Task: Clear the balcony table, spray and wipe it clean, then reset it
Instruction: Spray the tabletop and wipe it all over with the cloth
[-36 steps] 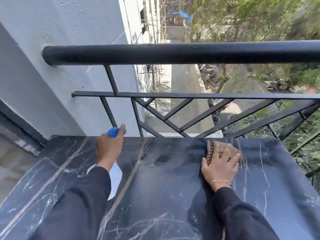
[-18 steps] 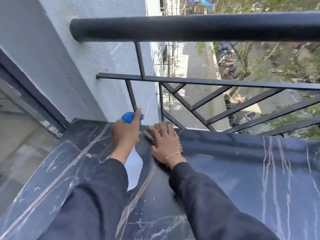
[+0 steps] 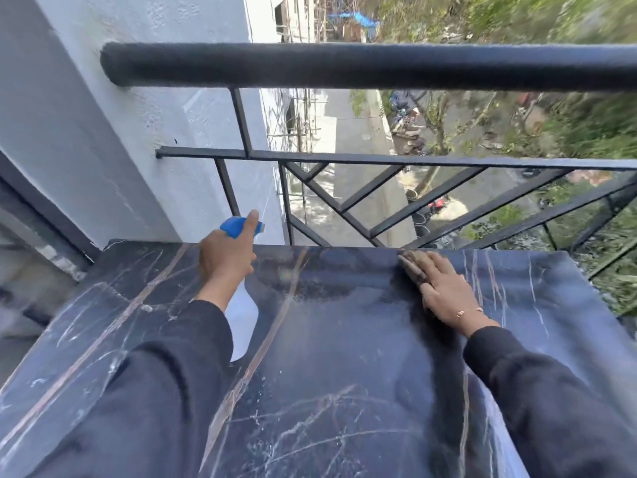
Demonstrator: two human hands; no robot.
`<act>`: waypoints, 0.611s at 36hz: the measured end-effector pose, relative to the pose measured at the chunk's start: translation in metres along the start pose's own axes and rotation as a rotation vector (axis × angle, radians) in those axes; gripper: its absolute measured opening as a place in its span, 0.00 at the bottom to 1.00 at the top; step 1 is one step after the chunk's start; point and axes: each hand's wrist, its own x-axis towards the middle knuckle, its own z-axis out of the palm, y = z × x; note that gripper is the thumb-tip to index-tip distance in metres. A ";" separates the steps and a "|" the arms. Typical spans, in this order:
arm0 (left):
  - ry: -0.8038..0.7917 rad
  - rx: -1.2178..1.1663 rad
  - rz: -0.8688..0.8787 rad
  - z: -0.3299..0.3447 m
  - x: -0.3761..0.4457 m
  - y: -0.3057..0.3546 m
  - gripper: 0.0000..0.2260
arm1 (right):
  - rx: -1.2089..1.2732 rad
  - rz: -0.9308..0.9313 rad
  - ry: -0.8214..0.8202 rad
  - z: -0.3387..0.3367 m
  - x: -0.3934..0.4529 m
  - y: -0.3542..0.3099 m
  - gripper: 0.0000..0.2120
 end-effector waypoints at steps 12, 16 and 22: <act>-0.038 0.001 0.061 0.004 -0.005 0.003 0.20 | -0.085 0.194 0.212 0.050 -0.023 -0.039 0.32; -0.035 0.003 0.066 0.006 -0.001 0.001 0.21 | -0.071 0.052 0.175 0.063 -0.005 -0.079 0.32; -0.006 -0.019 0.056 0.008 0.008 -0.006 0.25 | -0.045 -0.245 0.005 0.090 0.014 -0.147 0.32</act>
